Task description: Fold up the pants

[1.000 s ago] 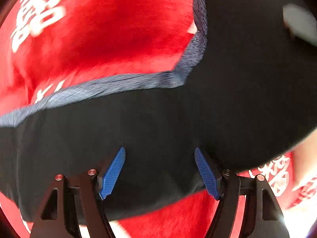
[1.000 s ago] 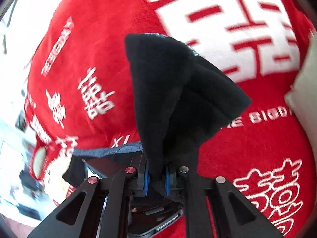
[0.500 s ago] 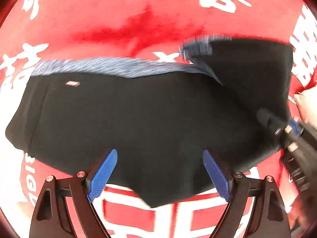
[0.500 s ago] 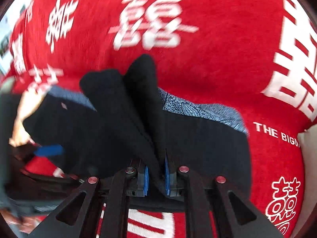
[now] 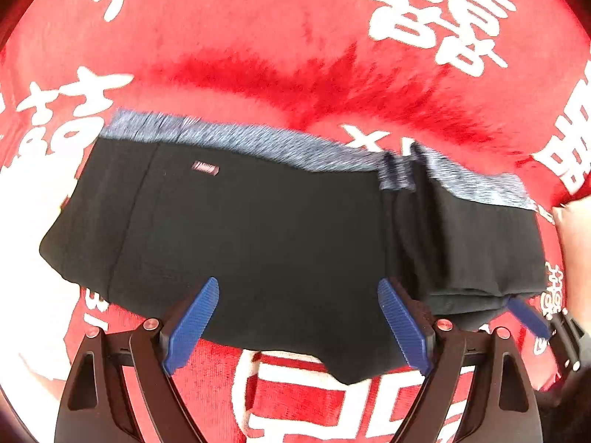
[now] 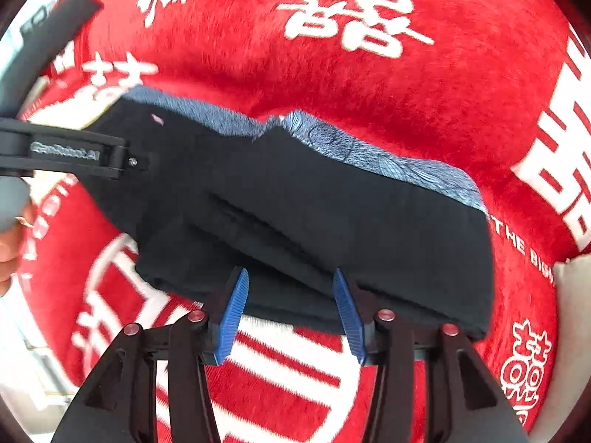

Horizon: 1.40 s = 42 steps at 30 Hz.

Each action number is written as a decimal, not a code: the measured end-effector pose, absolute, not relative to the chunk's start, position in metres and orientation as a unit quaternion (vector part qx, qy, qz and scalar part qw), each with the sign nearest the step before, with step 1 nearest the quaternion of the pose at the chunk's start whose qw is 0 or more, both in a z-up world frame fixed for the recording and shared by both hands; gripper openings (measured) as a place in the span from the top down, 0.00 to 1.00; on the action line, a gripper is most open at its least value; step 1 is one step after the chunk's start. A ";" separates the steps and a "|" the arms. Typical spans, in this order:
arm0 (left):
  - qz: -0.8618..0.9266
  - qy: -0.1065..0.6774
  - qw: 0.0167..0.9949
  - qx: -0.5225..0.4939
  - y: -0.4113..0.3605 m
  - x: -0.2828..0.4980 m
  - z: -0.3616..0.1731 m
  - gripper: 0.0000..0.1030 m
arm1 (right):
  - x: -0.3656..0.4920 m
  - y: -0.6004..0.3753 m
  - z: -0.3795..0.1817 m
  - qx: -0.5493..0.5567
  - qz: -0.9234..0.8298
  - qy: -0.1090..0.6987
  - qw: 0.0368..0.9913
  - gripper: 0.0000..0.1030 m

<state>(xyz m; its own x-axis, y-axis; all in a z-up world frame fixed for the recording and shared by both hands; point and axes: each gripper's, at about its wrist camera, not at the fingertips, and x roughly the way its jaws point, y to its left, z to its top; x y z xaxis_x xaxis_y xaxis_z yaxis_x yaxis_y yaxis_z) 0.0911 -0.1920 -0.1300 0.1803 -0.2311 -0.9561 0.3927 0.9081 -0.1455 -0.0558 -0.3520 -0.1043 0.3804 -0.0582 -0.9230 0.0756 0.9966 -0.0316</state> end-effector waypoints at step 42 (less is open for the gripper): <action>-0.331 0.680 0.651 0.061 -0.275 0.062 -0.157 0.90 | -0.068 -0.474 -0.127 0.230 -0.093 0.588 0.770 0.50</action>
